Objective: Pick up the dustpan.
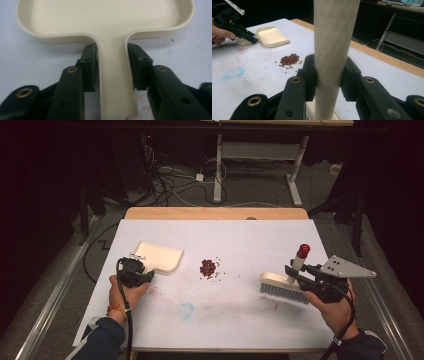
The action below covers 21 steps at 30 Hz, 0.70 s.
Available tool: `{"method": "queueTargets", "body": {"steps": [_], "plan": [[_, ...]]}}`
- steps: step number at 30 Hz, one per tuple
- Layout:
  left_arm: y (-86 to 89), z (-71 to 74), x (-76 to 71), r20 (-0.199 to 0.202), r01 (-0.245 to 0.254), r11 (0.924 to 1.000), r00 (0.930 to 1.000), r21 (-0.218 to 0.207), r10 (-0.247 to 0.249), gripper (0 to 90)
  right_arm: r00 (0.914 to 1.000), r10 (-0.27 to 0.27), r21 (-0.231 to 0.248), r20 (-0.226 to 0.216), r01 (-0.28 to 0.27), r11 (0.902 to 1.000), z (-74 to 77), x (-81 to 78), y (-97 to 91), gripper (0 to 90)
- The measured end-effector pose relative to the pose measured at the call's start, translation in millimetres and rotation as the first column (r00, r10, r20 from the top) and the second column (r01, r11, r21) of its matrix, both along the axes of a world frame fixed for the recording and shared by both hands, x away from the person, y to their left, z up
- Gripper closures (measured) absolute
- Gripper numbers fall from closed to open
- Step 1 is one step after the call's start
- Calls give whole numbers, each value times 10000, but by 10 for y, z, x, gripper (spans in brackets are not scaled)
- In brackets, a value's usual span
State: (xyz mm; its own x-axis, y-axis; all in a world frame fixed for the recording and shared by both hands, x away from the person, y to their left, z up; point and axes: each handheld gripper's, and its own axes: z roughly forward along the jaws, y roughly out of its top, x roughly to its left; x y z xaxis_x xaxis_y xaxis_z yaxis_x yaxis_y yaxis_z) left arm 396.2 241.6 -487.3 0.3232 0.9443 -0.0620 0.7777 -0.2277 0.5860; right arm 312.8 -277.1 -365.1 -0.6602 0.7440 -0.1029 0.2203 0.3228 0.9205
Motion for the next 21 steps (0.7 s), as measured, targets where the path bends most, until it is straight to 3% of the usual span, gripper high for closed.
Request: {"method": "queueTargets", "body": {"steps": [10, 16, 21], "plan": [[12, 36, -11, 162, 220, 9997, 9996, 96, -221, 643, 10000, -26, -7, -2, 26, 10000, -6, 9, -10, 697], [-11, 157, -73, 454, 656, 9963, 9966, 557, -682, 644, 10000, -68, 33, 4, 68, 10000, -3, 10, -26, 697], [7, 235, -131, 577, 769, 9950, 9951, 637, -806, 644, 10000, -71, 101, 35, 71, 9999, 4, 34, -31, 697]]}}
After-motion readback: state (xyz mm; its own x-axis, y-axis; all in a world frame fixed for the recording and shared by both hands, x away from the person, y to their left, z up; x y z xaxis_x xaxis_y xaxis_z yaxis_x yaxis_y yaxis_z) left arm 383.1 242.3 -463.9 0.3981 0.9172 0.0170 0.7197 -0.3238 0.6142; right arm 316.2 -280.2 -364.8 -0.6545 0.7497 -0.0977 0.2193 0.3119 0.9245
